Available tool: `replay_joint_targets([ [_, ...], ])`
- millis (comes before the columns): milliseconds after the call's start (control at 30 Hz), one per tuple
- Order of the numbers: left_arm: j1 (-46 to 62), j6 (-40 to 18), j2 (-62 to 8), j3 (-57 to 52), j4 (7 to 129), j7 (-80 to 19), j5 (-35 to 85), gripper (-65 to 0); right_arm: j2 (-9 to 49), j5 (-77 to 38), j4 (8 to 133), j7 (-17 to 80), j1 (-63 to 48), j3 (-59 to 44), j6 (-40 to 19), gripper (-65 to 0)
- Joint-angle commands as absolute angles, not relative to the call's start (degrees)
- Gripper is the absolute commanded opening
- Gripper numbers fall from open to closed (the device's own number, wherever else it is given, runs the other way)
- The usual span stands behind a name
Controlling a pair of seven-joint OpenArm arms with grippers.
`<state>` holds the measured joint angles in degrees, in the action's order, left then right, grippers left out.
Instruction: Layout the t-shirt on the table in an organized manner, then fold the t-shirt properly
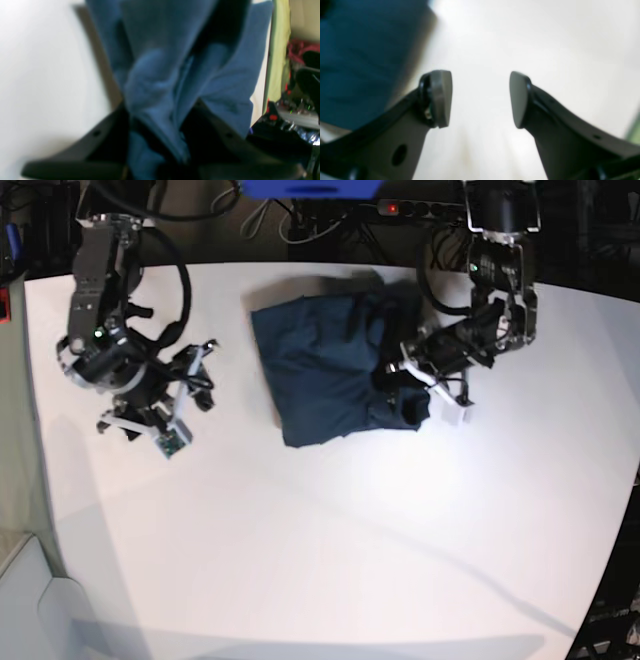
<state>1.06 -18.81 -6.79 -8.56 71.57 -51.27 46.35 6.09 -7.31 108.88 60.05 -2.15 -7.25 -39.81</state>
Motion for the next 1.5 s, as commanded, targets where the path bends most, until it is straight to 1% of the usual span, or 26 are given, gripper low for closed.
replay_joint_targets([
  [0,-0.66,-16.75,-8.13,-5.41,69.41,-53.05,41.98,-62.8,6.99,-8.31,110.20,58.51,-1.36,-8.48,-40.00,-28.5],
  [67,-5.67,-16.92,-10.33,1.89,66.86,-52.79,40.13,-65.0,7.69,-8.31,110.81,58.51,-1.80,-10.59,-40.00,-28.5],
  [133,-10.86,-16.92,-11.91,8.92,64.84,-52.70,38.11,-64.9,8.48,-8.31,111.60,58.86,-1.98,-13.05,-40.00,-28.5],
  [267,-21.93,-17.01,-12.79,24.22,62.90,-52.70,32.31,-64.8,9.36,-8.31,111.96,58.95,-3.56,-17.71,-40.00,-28.5],
  [367,-29.23,-17.01,-12.09,33.89,61.58,-52.62,26.86,-64.8,9.36,-8.31,111.96,58.95,-4.44,-20.97,-40.00,-28.5],
  [533,-38.20,-17.01,-6.20,46.46,59.03,-52.53,18.15,-64.8,9.27,-8.31,113.19,58.95,-6.90,-25.19,-40.00,-28.5],
  [600,-39.69,-17.10,-3.12,50.15,58.24,-51.91,14.55,-64.8,9.27,-8.31,114.24,58.95,-8.40,-26.51,-40.00,-28.5],
  [767,-41.10,-17.36,2.24,57.45,56.66,-45.58,6.99,-64.8,9.01,-8.31,114.68,59.03,-9.80,-30.11,-40.00,-28.5],
  [800,-41.10,-18.77,3.21,59.12,55.87,-44.62,5.41,-64.8,9.01,-8.31,114.77,59.03,-10.86,-31.08,-40.00,-28.5],
  [867,-41.10,-23.52,5.05,61.05,53.41,-42.59,2.42,-64.8,8.92,-8.31,114.86,59.03,-12.09,-32.40,-40.00,-28.5],
  [900,-41.10,-26.33,5.93,61.58,51.91,-41.27,0.92,-64.8,8.92,-8.31,114.86,59.03,-12.79,-33.01,-40.00,-28.5],
  [967,-40.92,-29.93,7.60,61.32,48.40,-39.16,-2.33,-64.8,8.57,-8.31,114.86,59.03,-13.76,-34.51,-40.00,-28.5],
  [1100,-40.84,-30.73,9.00,61.32,43.47,-37.67,-5.76,-64.5,7.25,-8.31,115.38,58.77,-15.52,-36.97,-40.00,-28.5],
  [1200,-40.84,-31.08,9.00,61.32,43.12,-37.23,-6.29,-64.3,6.20,-8.31,115.47,58.95,-16.22,-38.64,-40.00,-28.5],
  [1267,-40.92,-30.81,9.00,61.32,43.21,-37.67,-6.29,-61.2,5.32,-8.31,115.56,58.95,-16.40,-40.04,-40.00,-28.5],
  [1333,-40.92,-30.73,9.00,61.32,43.21,-37.85,-6.29,-53.1,4.44,-8.31,115.56,58.95,-16.40,-41.63,-40.00,-28.5],
  [1400,-40.92,-30.73,8.92,61.32,43.21,-37.85,-6.20,-43.0,4.09,-8.31,115.56,58.95,-16.40,-42.33,-40.00,-28.5],
  [1467,-41.01,-30.73,8.75,61.05,43.30,-37.85,-6.11,-30.1,4.09,-8.31,115.56,58.95,-16.57,-42.33,-40.00,-28.5],
])
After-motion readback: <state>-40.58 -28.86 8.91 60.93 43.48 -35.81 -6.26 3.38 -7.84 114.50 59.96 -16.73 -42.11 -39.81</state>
